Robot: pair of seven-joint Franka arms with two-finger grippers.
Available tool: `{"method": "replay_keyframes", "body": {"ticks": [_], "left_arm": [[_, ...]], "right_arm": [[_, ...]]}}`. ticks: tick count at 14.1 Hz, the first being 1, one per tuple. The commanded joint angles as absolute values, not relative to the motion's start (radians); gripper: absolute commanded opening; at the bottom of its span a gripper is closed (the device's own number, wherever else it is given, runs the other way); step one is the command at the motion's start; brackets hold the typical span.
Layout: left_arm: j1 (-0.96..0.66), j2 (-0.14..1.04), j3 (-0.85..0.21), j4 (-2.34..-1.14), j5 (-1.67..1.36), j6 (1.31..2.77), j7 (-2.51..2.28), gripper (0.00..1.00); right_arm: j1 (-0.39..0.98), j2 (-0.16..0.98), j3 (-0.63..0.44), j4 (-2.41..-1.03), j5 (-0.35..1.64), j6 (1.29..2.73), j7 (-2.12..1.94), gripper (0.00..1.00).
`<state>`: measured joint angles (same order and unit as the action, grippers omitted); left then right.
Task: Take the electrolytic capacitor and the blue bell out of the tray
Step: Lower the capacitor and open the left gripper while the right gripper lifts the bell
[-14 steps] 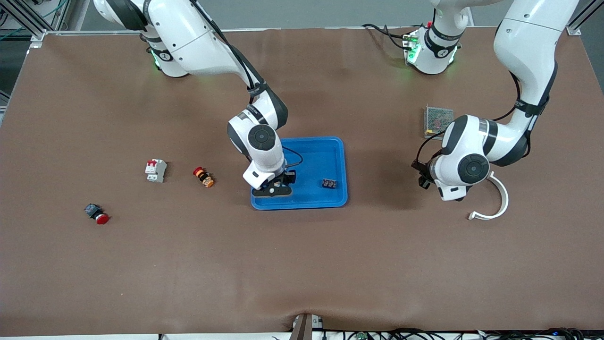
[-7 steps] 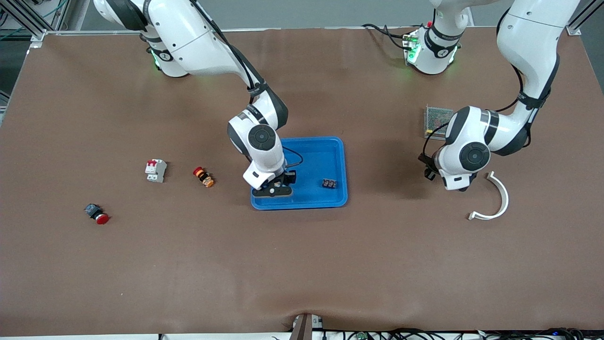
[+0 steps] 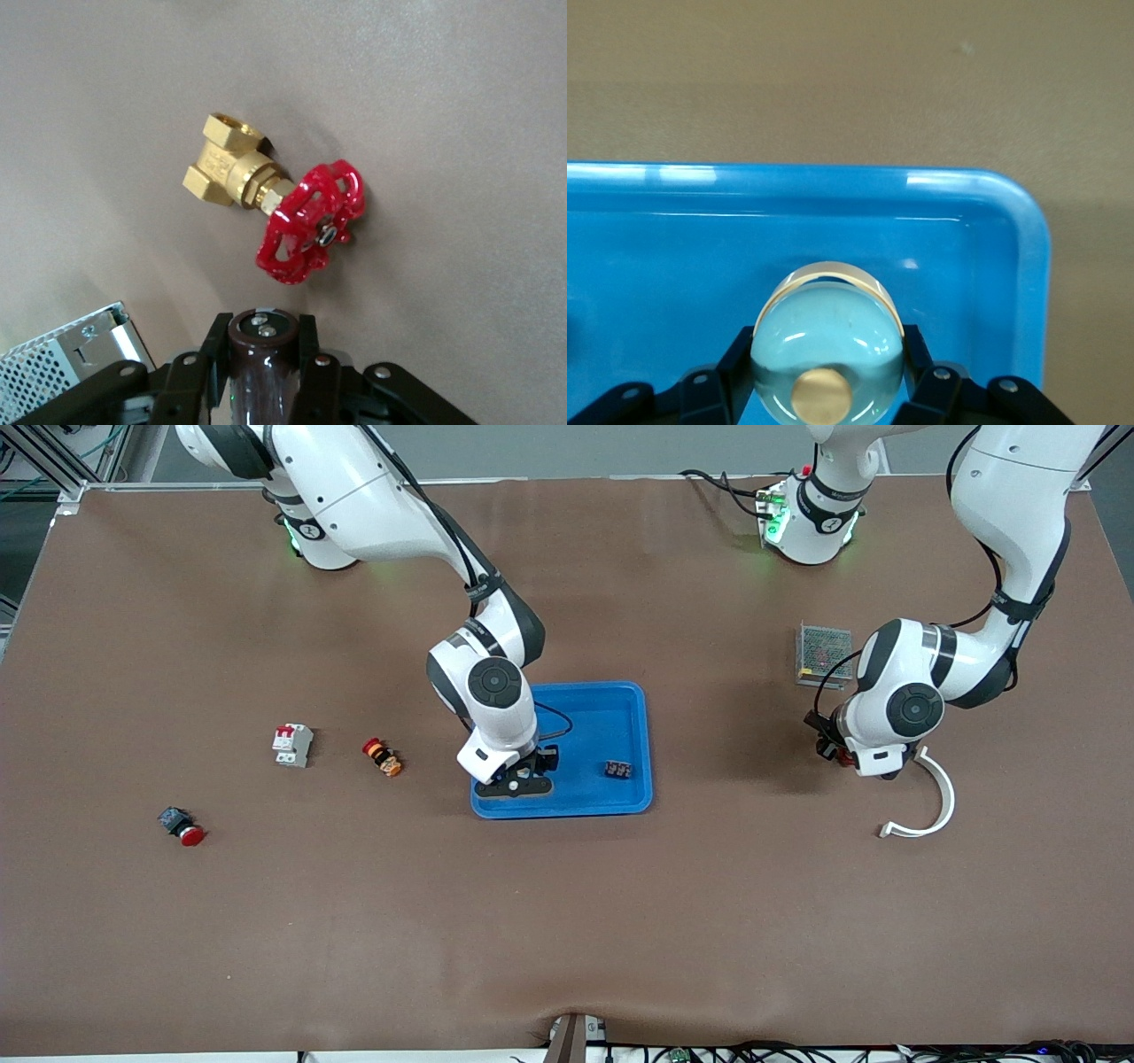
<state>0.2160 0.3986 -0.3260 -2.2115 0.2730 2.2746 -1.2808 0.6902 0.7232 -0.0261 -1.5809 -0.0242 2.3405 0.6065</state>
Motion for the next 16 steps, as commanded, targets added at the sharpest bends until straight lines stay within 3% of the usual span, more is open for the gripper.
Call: {"method": "replay_keyframes", "body": {"ticks": [1,2,3,8,16], "left_arm": [[0.232,0.397,-0.334,-2.223,0.290,2.296,-1.279,0.41],[0.230,0.397,-0.334,-2.223,0.290,2.296,-1.279,0.63],[0.229,0.397,-0.334,-2.223,0.290,2.296,-1.278,1.00],[0.218,0.377,-0.344,-2.180,0.288,2.258,-1.292,1.00],[0.206,0.399,-0.511,-1.973,0.224,2.158,-1.498,1.00]], "right_arm": [[0.667,0.658,-0.026,-1.582,-0.037,2.261,0.519,0.50],[0.648,0.637,-0.026,-1.583,-0.035,2.231,0.476,0.50],[0.631,0.612,-0.026,-1.585,-0.035,2.192,0.428,0.50],[0.554,0.525,-0.026,-1.601,-0.035,2.068,0.224,0.50],[0.345,0.397,-0.028,-1.701,-0.037,2.025,-0.228,0.50]]}}
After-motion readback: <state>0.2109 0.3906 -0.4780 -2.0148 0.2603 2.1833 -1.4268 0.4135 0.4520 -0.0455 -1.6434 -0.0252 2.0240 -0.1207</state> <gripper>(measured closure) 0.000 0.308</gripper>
